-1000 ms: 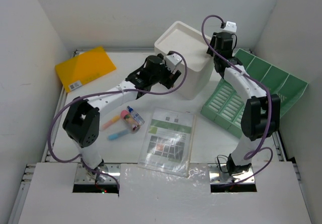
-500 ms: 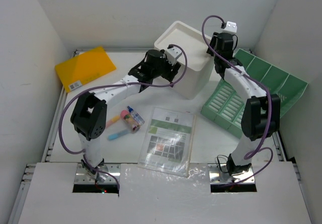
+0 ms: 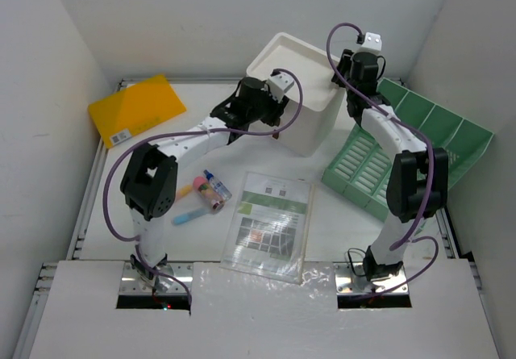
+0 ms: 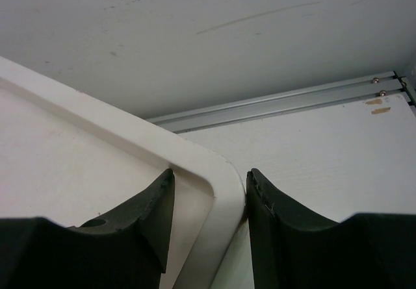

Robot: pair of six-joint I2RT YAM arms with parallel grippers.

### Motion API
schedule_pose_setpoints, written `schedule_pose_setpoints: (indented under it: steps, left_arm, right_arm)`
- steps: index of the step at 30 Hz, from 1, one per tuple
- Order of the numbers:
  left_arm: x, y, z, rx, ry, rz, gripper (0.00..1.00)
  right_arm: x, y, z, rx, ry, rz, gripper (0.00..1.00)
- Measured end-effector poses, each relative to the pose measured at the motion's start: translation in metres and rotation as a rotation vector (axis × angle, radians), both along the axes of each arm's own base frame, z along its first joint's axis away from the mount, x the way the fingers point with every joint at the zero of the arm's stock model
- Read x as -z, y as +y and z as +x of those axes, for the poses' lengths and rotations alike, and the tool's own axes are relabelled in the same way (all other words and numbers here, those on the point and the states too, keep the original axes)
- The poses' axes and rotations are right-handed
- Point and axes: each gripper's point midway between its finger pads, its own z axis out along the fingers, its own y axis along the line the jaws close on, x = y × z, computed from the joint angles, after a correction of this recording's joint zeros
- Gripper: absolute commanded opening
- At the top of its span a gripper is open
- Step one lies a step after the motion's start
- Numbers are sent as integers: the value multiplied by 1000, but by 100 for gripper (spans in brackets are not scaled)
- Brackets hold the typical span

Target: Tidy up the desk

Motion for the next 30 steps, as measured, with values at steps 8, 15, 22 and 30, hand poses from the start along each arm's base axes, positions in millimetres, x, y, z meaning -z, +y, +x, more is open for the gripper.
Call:
schedule_pose_setpoints:
  steps: [8, 15, 22, 30]
  left_arm:
    - [11, 2, 4, -37, 27, 4, 10]
    - [10, 2, 4, -40, 28, 2, 39]
    - [4, 1, 3, -27, 35, 4, 31]
    - [-2, 3, 7, -52, 46, 22, 0]
  right_arm:
    - [-1, 1, 1, -6, -16, 11, 0]
    - [-1, 1, 2, -10, -28, 20, 0]
    - [-1, 1, 2, -10, -29, 22, 0]
    - [-2, 1, 3, -11, -31, 23, 0]
